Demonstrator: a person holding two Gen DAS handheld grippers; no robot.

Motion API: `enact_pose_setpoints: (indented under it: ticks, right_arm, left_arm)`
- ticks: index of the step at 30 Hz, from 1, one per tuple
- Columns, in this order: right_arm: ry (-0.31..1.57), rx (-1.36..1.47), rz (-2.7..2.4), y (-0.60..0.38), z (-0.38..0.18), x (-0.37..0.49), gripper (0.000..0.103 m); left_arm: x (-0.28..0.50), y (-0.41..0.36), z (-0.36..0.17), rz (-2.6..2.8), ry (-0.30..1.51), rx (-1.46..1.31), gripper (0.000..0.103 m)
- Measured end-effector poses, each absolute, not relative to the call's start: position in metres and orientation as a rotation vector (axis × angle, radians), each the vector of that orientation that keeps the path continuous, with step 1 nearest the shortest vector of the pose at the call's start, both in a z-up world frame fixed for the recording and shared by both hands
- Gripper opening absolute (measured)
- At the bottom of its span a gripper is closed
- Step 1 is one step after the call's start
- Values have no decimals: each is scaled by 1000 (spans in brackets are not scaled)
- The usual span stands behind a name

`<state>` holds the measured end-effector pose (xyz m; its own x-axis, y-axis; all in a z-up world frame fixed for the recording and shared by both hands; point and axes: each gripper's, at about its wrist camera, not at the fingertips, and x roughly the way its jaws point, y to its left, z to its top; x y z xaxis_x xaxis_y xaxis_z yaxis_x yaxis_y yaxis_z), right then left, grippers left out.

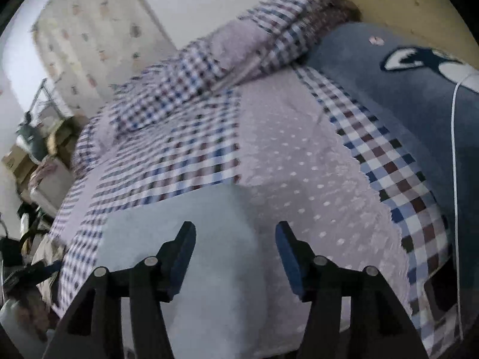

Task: Fold clothes

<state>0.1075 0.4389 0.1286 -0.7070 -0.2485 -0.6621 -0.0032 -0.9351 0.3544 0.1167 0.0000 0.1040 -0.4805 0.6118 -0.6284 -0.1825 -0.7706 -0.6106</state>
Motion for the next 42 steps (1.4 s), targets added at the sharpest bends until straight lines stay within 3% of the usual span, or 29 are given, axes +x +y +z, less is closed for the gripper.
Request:
enact_pose_setpoints:
  ticks: [3,9,13,14,18,27,36,42]
  right_arm:
    - [-650,1102,-2744,432,127,133,70]
    - [-1088,986,-2704,423,93,172,70]
    - [-1174,831,-2685,399,75,195,72]
    - [-1126,822,-2689,391,78,197,72]
    - [-544,805,-2823,313,98,212,72]
    - [538,800,-2722,161,48,251,77]
    - [1061,631,-2502,86,-4,288,88]
    - [1282,563,-2592,68,-24,266,88]
  left_arm:
    - [127,-16,58,2200,-674,-1307,85]
    - [124,1,13,2005,-729,-1355,85]
    - [106,19,12,1955,-674,-1376,85]
    - [101,22,12,1939,-688,-1384,85]
    - [80,28,8,1871,-765,-1409,85]
    - [76,25,7,1751,-916,-1453,85]
    - [115,17,19,1570,-945,-1436,84]
    - [107,6,35,1460,-1059,-1355,84]
